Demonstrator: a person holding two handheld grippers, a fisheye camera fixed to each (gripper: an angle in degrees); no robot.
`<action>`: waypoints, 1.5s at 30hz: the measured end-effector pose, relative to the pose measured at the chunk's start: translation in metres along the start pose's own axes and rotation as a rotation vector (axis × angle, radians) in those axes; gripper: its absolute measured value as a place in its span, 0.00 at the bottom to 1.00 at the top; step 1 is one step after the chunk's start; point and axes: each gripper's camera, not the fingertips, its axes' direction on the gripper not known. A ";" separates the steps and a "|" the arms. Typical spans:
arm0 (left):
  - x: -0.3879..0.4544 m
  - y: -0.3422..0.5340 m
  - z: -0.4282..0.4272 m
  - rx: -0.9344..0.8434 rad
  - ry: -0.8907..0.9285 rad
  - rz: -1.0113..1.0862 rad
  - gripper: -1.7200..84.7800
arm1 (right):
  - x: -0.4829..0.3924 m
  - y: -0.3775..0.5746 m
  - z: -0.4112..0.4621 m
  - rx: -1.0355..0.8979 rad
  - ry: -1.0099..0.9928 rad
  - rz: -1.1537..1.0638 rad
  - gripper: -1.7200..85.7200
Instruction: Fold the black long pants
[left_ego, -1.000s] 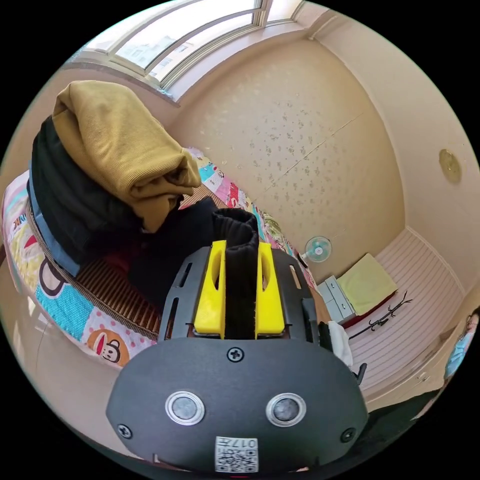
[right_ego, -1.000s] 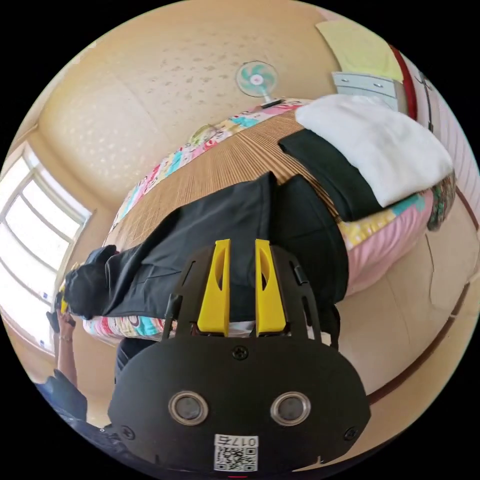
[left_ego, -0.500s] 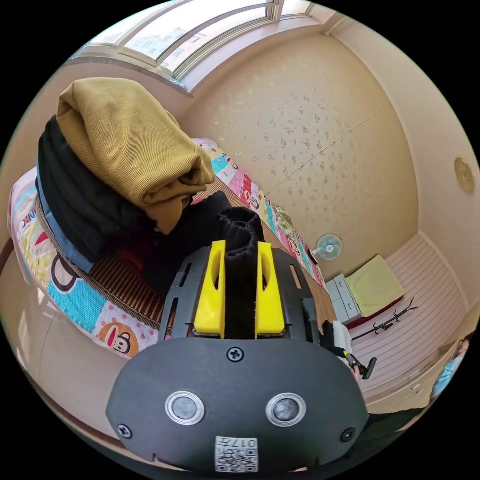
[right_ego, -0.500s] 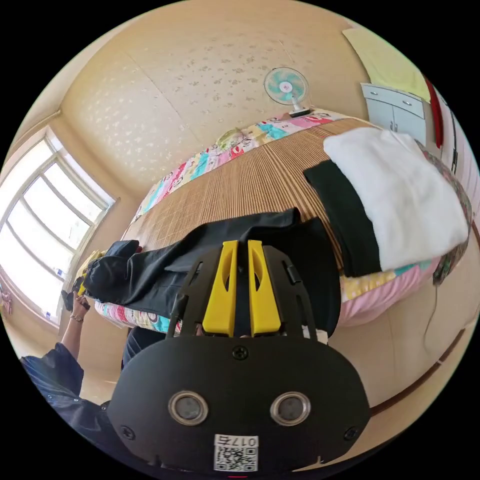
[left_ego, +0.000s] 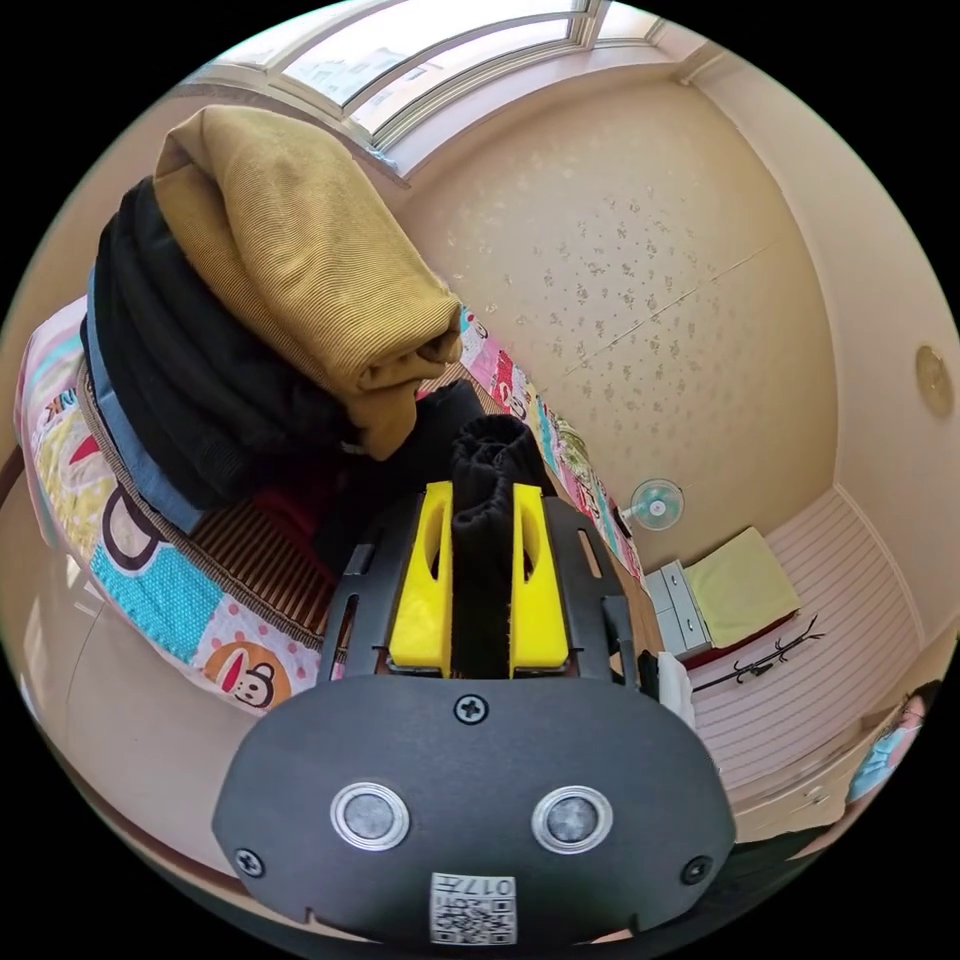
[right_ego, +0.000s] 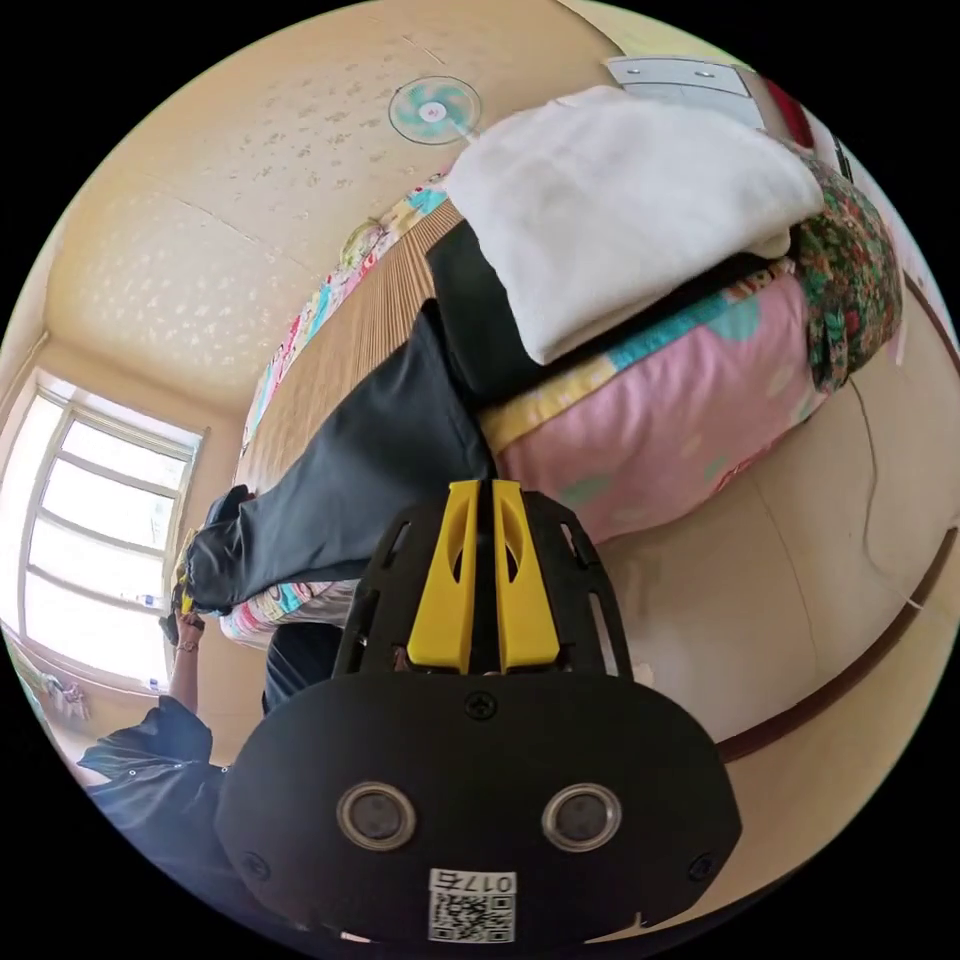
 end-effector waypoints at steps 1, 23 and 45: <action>0.000 -0.001 -0.001 0.000 -0.001 -0.002 0.12 | 0.002 0.010 0.010 0.001 0.007 0.005 0.05; 0.051 -0.041 -0.063 -0.038 0.096 0.179 0.11 | -0.219 0.103 0.088 0.060 0.175 -0.475 0.09; -0.074 -0.043 -0.151 0.112 0.562 -0.132 0.09 | -0.361 0.085 0.337 -0.173 0.258 -0.551 0.04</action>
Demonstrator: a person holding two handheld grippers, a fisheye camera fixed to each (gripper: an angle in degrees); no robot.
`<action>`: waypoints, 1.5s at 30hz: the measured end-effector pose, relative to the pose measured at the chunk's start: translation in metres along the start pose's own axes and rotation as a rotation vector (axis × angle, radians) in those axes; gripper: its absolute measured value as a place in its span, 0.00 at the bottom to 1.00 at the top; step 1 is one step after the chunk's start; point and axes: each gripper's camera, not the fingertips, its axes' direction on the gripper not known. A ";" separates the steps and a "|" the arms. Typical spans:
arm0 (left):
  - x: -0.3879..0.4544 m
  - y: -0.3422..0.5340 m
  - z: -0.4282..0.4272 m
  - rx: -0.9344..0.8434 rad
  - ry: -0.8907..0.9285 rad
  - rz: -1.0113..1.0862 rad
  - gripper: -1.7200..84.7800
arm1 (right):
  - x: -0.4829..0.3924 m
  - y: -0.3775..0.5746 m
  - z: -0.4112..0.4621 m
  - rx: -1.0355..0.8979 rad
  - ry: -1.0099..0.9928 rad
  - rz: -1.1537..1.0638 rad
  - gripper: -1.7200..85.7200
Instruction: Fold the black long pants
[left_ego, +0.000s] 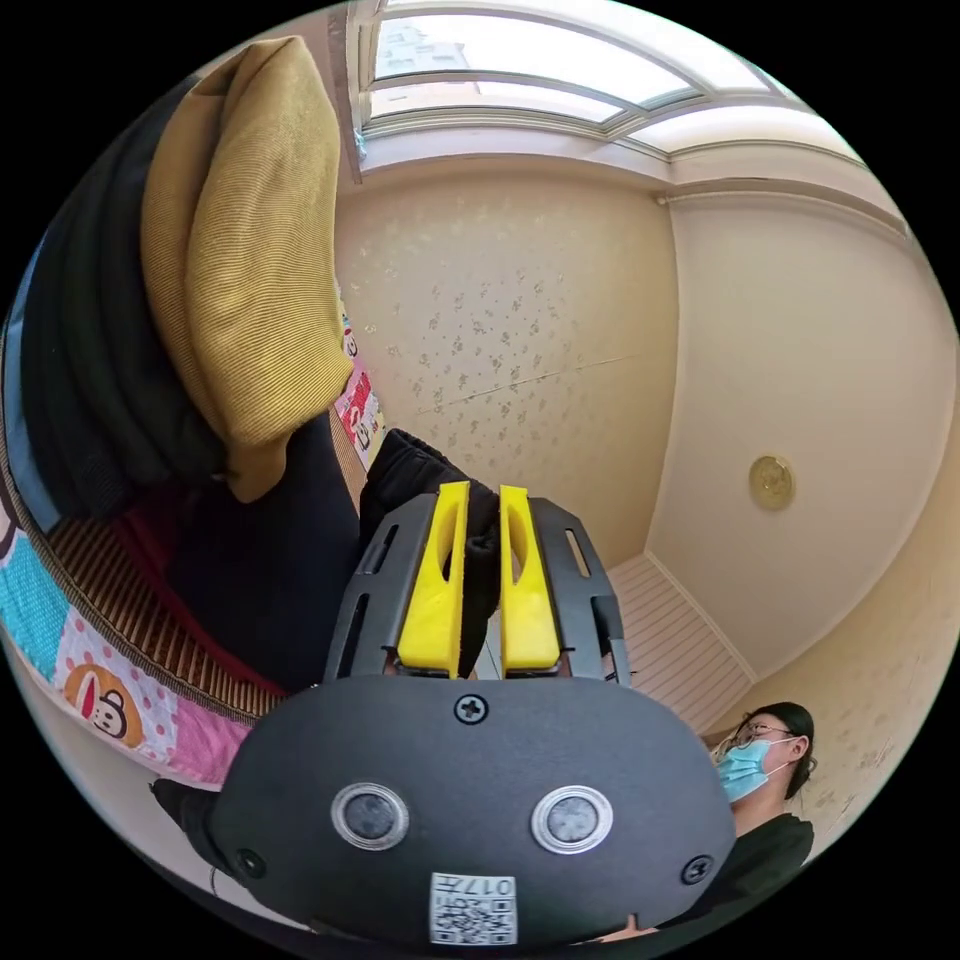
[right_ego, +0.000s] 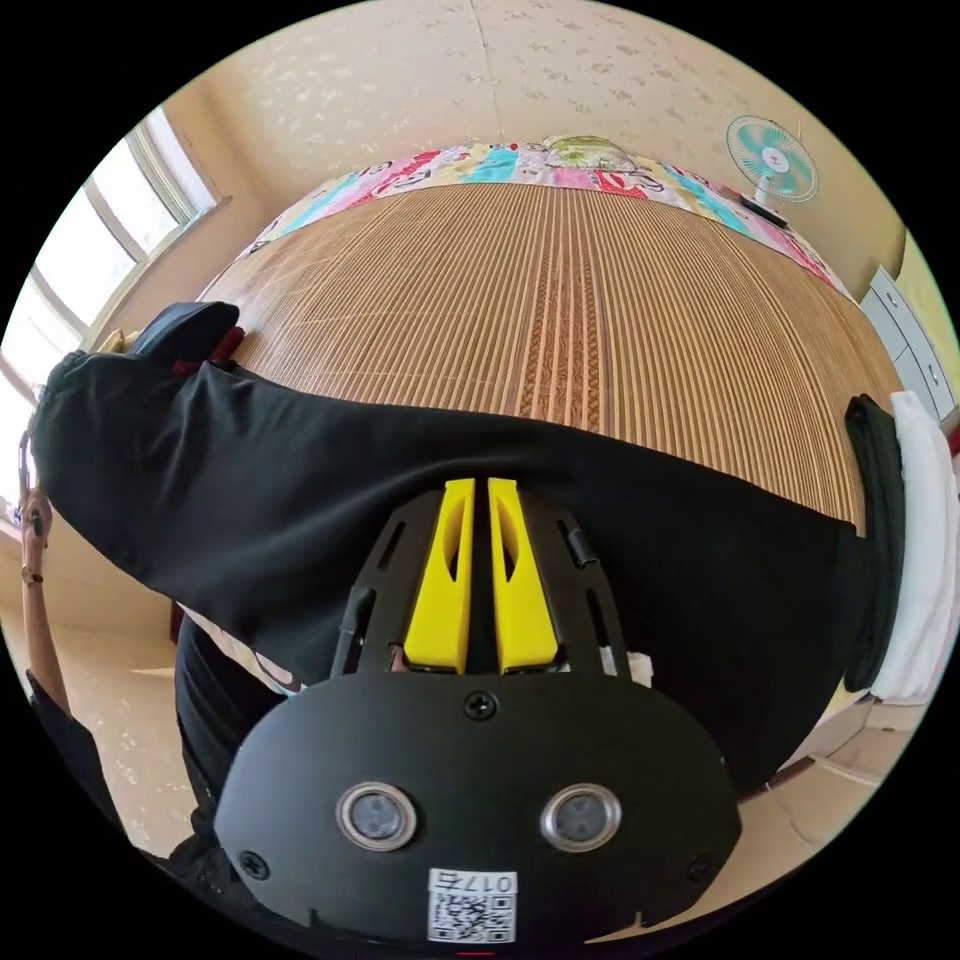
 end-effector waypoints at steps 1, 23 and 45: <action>0.002 0.002 0.000 -0.008 -0.014 0.011 0.09 | 0.010 0.010 -0.008 0.009 -0.028 0.018 0.04; 0.046 0.303 0.177 -0.635 -0.098 0.396 0.08 | 0.012 0.140 -0.049 0.193 -1.038 -0.293 0.16; -0.029 0.543 0.245 -0.985 -0.413 0.863 0.03 | 0.164 0.187 0.023 0.078 -1.192 0.129 0.18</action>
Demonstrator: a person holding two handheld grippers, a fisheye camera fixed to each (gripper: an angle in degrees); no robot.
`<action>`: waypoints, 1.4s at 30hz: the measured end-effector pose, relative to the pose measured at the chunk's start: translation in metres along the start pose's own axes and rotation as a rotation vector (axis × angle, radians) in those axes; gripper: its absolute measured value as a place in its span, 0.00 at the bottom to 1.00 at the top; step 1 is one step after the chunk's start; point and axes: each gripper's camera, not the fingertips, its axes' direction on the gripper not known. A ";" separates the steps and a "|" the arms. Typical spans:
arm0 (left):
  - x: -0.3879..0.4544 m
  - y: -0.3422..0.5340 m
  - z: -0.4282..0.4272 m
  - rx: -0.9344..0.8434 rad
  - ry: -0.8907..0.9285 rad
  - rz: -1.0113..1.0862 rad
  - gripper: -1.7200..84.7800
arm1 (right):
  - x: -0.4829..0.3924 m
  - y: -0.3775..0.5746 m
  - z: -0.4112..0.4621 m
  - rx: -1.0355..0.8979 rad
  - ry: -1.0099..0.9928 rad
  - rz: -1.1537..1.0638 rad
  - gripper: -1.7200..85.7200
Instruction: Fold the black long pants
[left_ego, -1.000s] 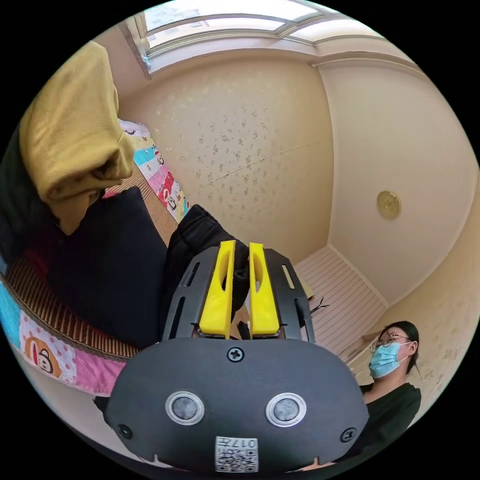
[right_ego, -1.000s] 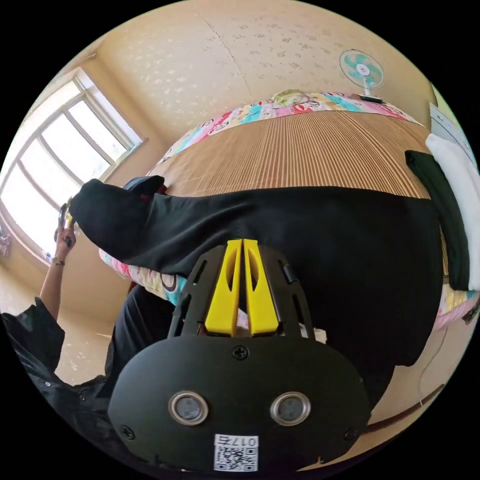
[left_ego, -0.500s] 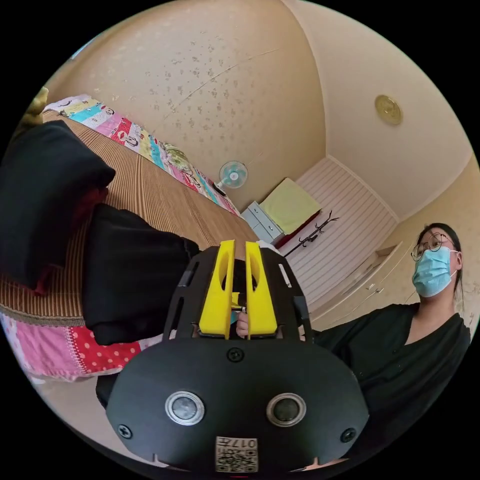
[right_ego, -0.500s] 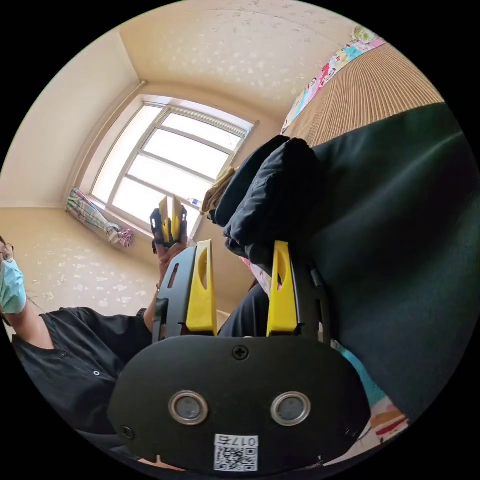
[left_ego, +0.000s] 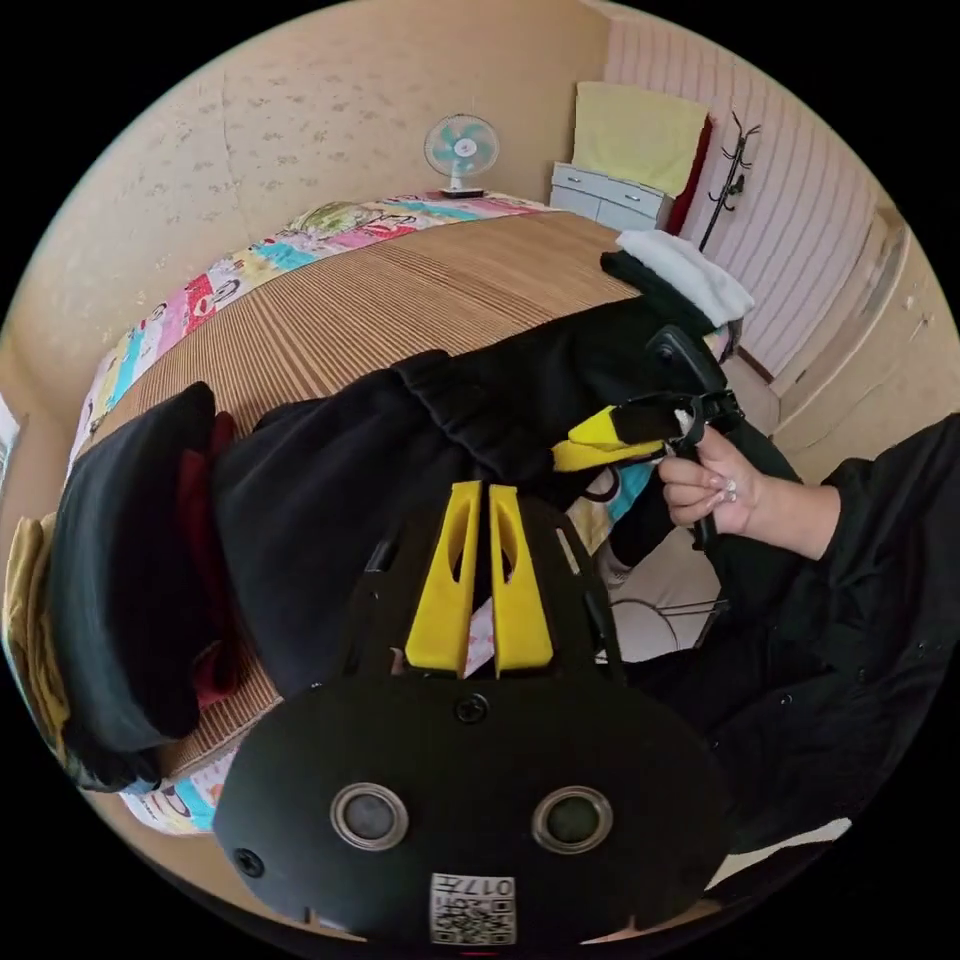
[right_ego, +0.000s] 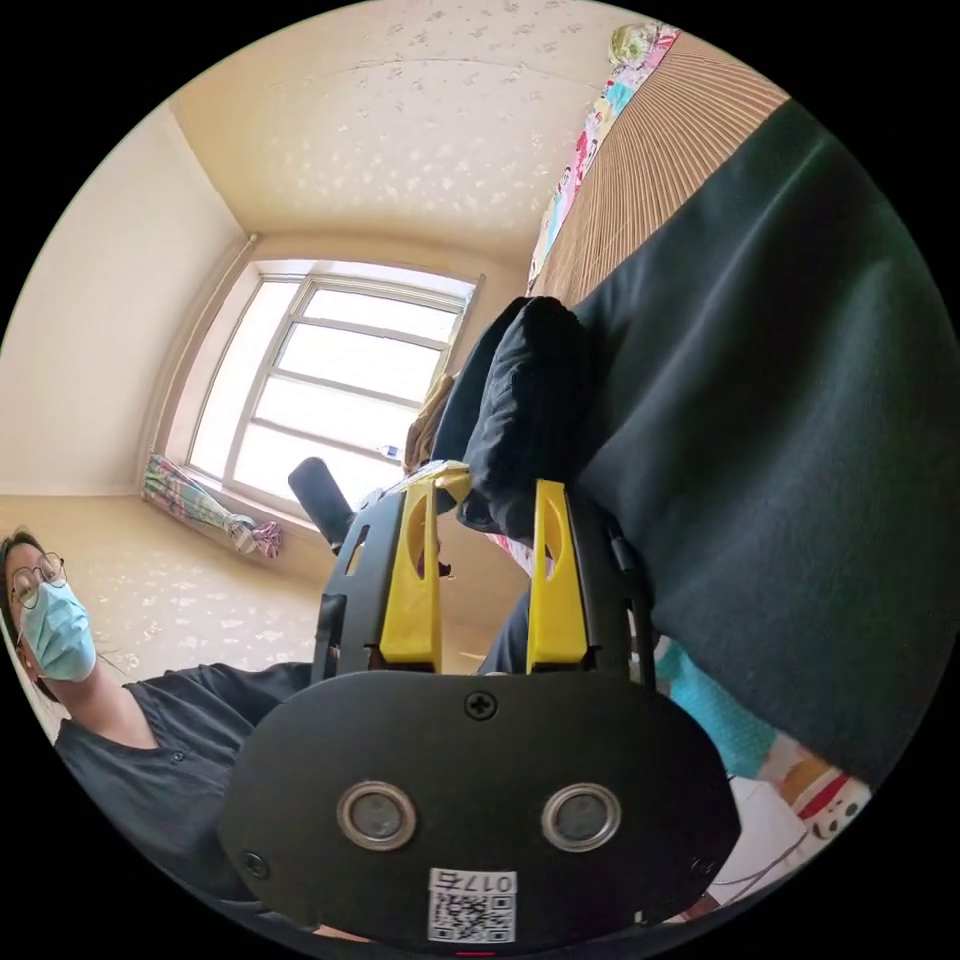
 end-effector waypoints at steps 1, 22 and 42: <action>-0.006 0.006 -0.013 0.070 0.040 -0.037 0.03 | 0.001 0.000 -0.006 0.006 0.000 0.005 0.18; 0.019 0.083 0.071 0.019 -0.134 -0.082 0.18 | 0.039 -0.020 -0.018 0.015 0.011 0.047 0.19; -0.139 0.121 0.027 0.136 0.099 -0.395 0.10 | 0.073 -0.086 0.098 -0.170 0.139 0.189 0.16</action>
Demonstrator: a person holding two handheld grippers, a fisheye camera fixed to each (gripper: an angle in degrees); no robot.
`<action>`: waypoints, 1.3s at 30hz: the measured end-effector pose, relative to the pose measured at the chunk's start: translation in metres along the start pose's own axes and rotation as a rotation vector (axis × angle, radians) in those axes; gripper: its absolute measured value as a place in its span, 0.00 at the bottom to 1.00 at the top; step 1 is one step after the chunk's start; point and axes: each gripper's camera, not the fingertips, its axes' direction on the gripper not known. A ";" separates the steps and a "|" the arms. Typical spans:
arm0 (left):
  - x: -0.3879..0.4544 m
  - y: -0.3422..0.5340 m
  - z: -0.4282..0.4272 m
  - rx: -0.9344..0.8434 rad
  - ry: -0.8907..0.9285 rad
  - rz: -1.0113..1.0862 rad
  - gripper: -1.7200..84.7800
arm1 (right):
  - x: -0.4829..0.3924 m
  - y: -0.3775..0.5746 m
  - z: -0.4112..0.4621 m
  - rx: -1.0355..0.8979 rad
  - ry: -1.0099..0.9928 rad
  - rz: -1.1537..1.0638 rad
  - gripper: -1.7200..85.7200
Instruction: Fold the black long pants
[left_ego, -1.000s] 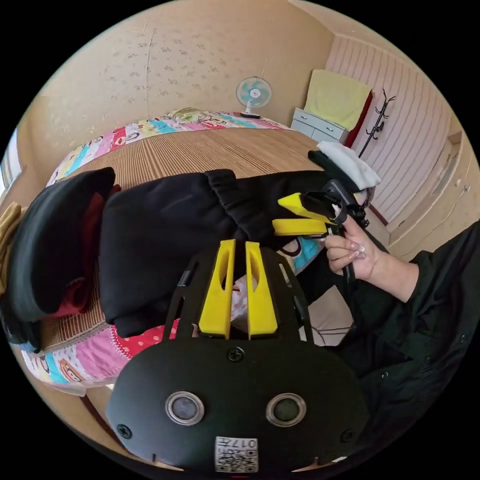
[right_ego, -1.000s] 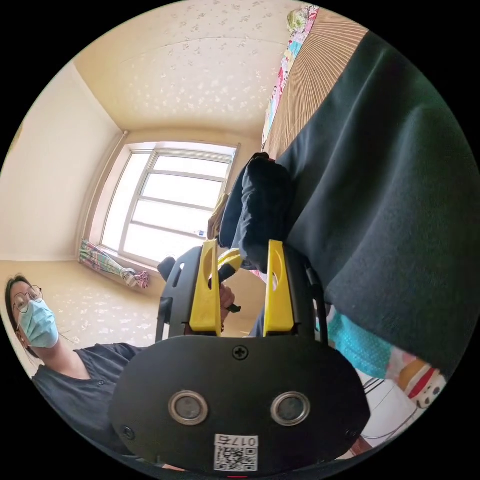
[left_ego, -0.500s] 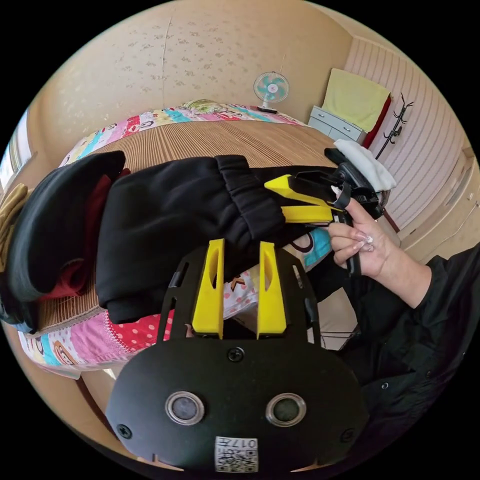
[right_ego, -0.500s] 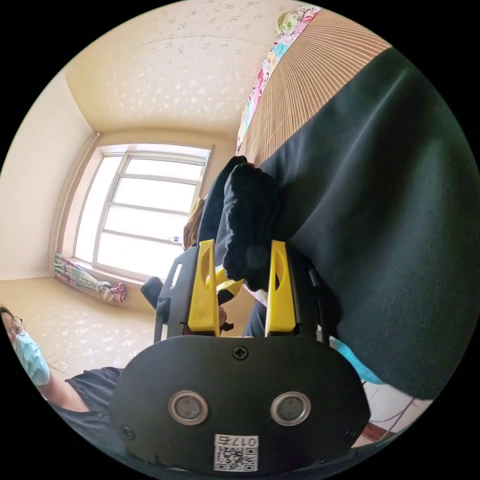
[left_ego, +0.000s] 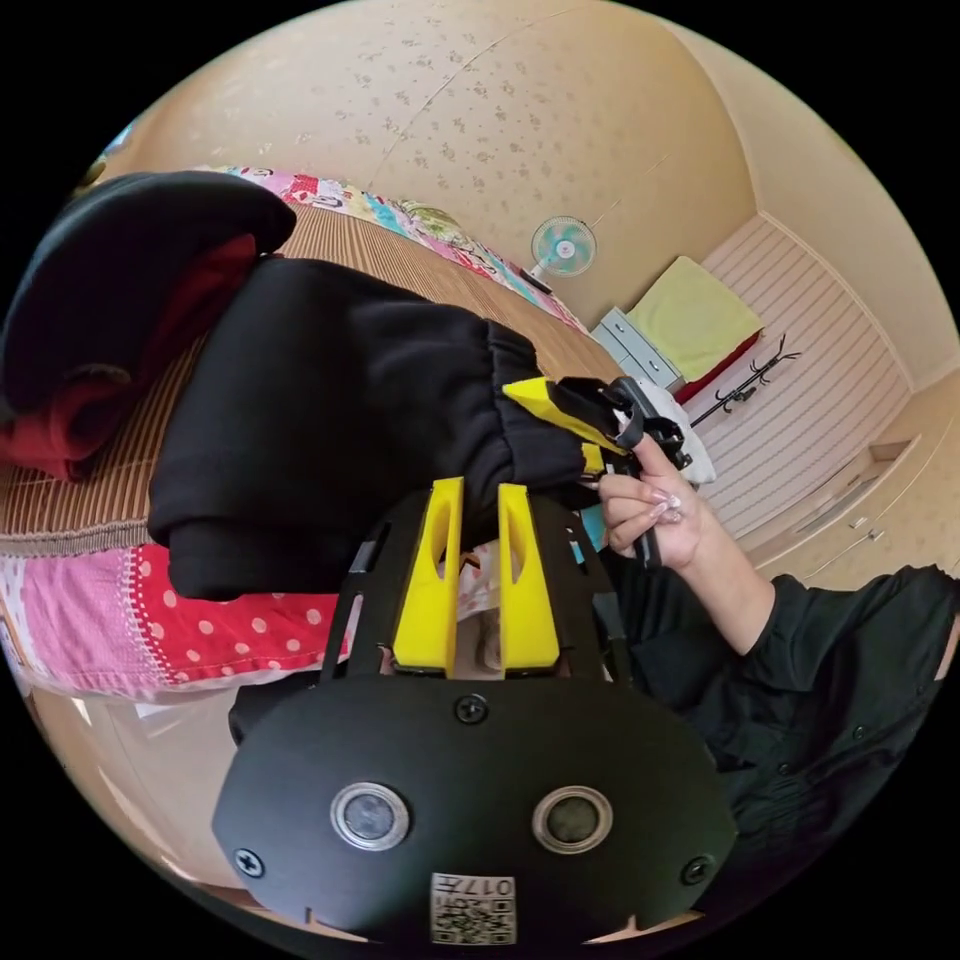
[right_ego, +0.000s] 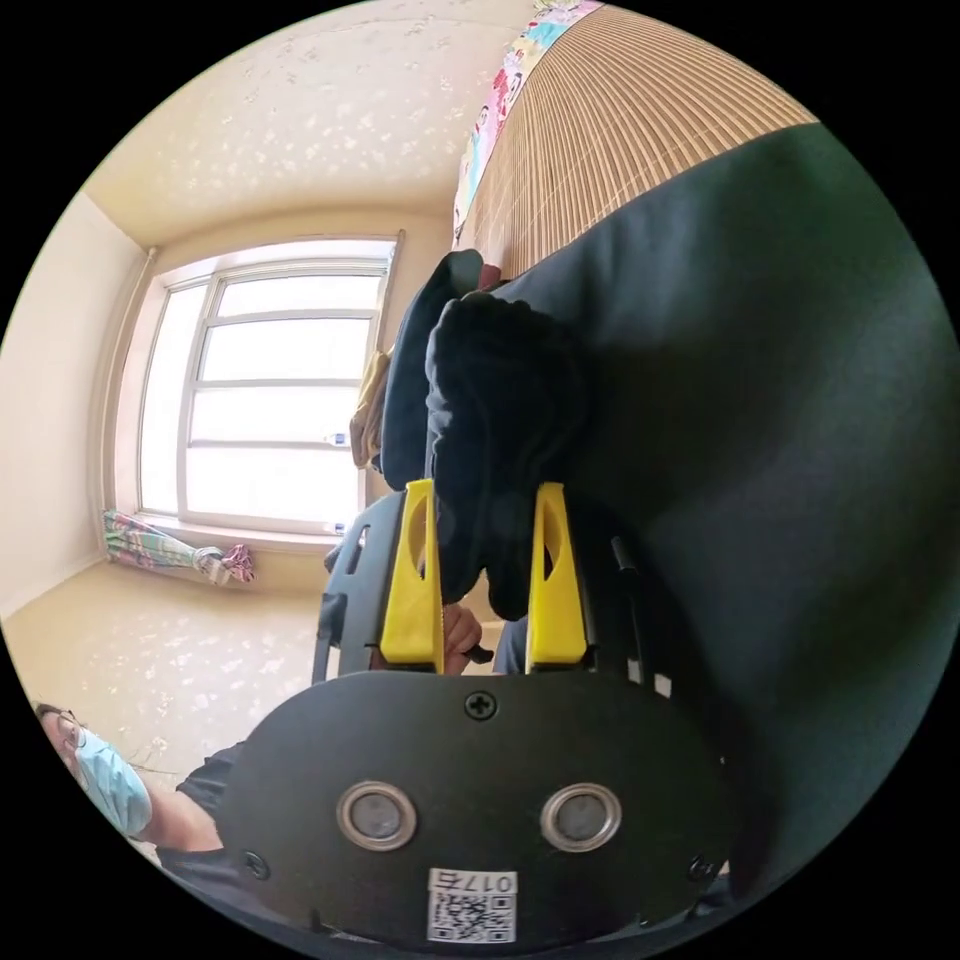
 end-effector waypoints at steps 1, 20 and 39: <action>0.000 -0.002 -0.005 0.003 -0.003 -0.002 0.10 | -0.002 -0.003 0.004 -0.004 -0.004 -0.001 0.14; -0.114 -0.016 -0.126 0.238 -0.028 -0.363 0.21 | 0.023 0.002 -0.084 0.114 0.138 -0.055 0.10; -0.149 -0.050 -0.178 0.364 -0.074 -0.323 0.18 | -0.084 0.054 -0.062 0.425 0.574 -0.092 0.12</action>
